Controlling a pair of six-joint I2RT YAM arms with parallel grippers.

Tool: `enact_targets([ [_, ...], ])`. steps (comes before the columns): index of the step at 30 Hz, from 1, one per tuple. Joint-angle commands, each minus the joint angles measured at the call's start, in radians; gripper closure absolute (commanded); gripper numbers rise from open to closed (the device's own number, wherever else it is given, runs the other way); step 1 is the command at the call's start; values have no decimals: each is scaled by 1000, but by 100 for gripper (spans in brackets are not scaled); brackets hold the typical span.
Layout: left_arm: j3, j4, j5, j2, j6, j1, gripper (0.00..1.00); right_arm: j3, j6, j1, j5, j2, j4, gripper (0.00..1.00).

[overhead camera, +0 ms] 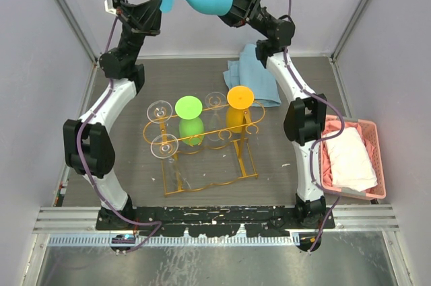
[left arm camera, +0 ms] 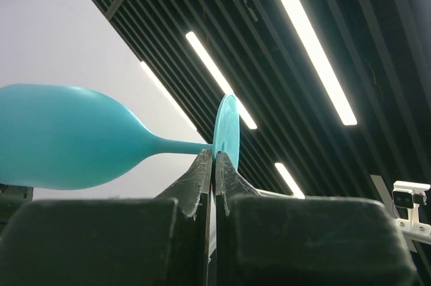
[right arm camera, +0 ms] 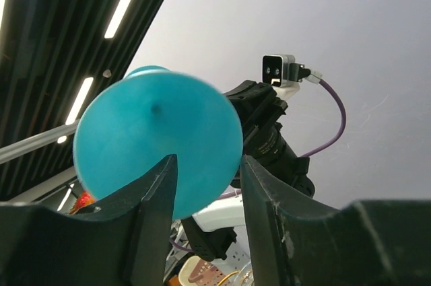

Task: Place the wine glass upside down on the wine glass rack
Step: Turn the wine glass upside down at the wine rack.

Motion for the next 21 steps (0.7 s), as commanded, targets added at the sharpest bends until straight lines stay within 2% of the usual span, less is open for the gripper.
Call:
enact_targets([
  [1, 55, 62, -48, -39, -341, 6, 100, -1, 10, -22, 16, -50, 75, 51],
  [11, 100, 69, -67, -23, -319, 8, 100, -60, 3, -87, -4, -108, 76, 48],
  [21, 84, 61, -4, -65, -276, 7, 100, -258, -84, -250, -26, -291, 53, 46],
])
